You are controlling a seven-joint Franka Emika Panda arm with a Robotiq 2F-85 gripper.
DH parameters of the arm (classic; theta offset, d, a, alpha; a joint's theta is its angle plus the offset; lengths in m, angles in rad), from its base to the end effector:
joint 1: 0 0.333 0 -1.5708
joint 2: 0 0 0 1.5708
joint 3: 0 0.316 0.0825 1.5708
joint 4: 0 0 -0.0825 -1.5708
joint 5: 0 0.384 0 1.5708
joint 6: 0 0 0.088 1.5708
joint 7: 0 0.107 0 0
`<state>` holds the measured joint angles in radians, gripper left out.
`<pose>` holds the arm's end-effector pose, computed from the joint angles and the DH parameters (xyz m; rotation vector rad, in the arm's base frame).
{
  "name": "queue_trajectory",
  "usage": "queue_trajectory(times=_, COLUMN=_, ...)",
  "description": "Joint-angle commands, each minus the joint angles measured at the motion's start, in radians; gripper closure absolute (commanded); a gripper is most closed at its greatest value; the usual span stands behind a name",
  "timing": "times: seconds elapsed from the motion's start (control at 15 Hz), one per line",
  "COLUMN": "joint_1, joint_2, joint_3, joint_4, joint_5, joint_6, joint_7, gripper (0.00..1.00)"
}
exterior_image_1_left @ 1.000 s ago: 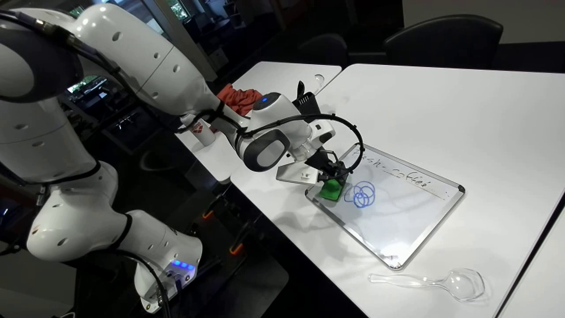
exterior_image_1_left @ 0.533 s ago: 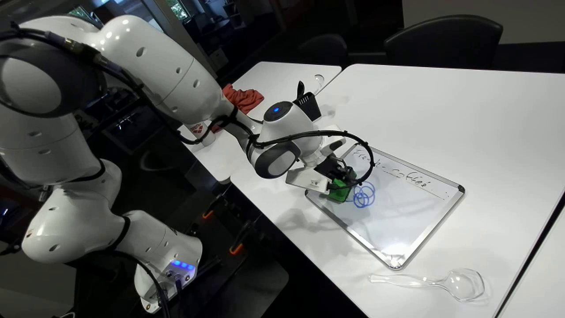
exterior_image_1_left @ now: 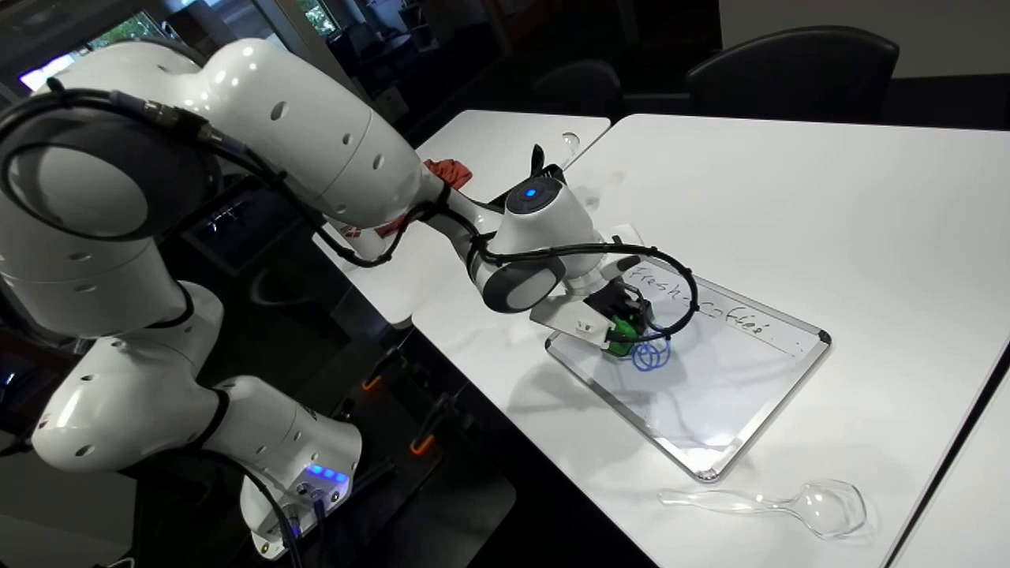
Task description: Use the green board eraser to erase the writing on the white board
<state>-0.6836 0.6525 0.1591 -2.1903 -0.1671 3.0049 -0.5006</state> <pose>0.4883 -0.2637 0.1052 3.0878 0.1533 0.2810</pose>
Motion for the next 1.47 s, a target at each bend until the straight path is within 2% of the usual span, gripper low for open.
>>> queue_trajectory(times=0.0, joint_1=-0.02, joint_2=0.045, joint_3=0.014, joint_4=0.066, joint_5=0.053, joint_6=-0.086, joint_7=0.003, gripper=0.68)
queue_trajectory(times=0.27, joint_1=-0.031, joint_2=0.052, joint_3=0.002, joint_4=0.075, joint_5=0.098, joint_6=-0.109, joint_7=-0.011, gripper=0.68)
queue_trajectory(times=0.53, joint_1=-0.043, joint_2=0.048, joint_3=-0.021, joint_4=0.048, joint_5=0.095, joint_6=-0.067, joint_7=-0.013, gripper=0.68)
queue_trajectory(times=1.13, joint_1=-0.015, joint_2=0.034, joint_3=-0.132, joint_4=0.033, joint_5=0.071, joint_6=-0.036, joint_7=0.02, gripper=0.68)
queue_trajectory(times=1.27, joint_1=-0.007, joint_2=0.037, joint_3=-0.145, joint_4=0.036, joint_5=0.069, joint_6=-0.031, joint_7=0.023, gripper=0.68)
queue_trajectory(times=1.4, joint_1=-0.011, joint_2=0.043, joint_3=-0.13, joint_4=0.043, joint_5=0.073, joint_6=-0.036, joint_7=0.015, gripper=0.68)
